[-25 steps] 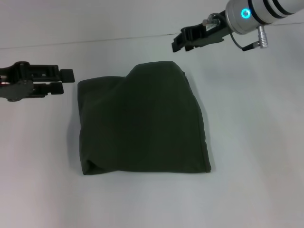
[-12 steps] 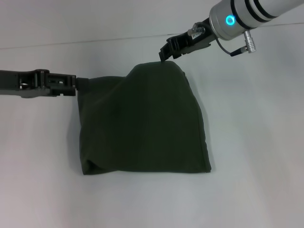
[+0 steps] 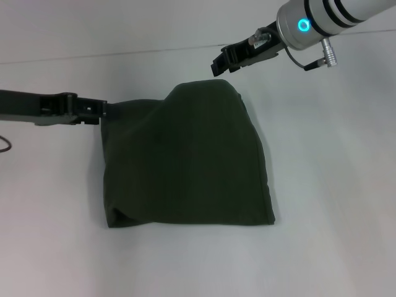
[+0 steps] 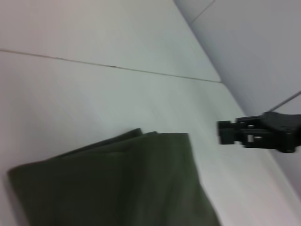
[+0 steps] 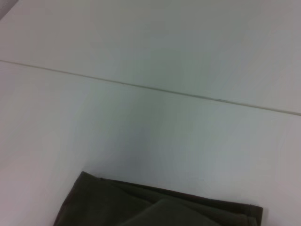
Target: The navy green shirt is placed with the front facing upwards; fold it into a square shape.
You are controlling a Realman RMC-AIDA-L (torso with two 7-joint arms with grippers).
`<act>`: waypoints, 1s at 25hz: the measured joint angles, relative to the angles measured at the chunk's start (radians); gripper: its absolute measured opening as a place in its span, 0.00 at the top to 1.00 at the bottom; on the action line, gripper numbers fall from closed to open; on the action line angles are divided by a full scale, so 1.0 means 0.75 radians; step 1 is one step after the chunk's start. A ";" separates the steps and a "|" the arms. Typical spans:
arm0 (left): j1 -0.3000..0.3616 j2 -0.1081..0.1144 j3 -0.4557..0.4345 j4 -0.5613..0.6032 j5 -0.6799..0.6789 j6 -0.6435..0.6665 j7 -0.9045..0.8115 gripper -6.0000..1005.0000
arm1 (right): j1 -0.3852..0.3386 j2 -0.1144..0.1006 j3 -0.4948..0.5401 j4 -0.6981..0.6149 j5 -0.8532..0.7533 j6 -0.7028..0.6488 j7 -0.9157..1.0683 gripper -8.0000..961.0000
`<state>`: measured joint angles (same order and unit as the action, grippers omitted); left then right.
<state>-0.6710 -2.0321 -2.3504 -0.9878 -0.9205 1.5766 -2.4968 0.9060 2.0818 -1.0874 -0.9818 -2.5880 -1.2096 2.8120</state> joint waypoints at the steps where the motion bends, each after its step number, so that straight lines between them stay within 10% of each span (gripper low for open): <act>1: -0.012 -0.003 0.021 0.015 0.023 -0.049 -0.026 0.37 | 0.000 0.000 0.000 -0.003 0.000 -0.003 -0.005 0.61; 25: -0.283 0.030 0.046 0.605 0.107 -0.594 -0.358 0.37 | -0.056 0.003 -0.001 0.003 -0.002 -0.010 -0.033 0.61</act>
<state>-0.8833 -2.0094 -2.3159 -0.5339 -0.8401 1.1310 -2.7654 0.8641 2.0841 -1.0881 -0.9792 -2.5894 -1.2169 2.7874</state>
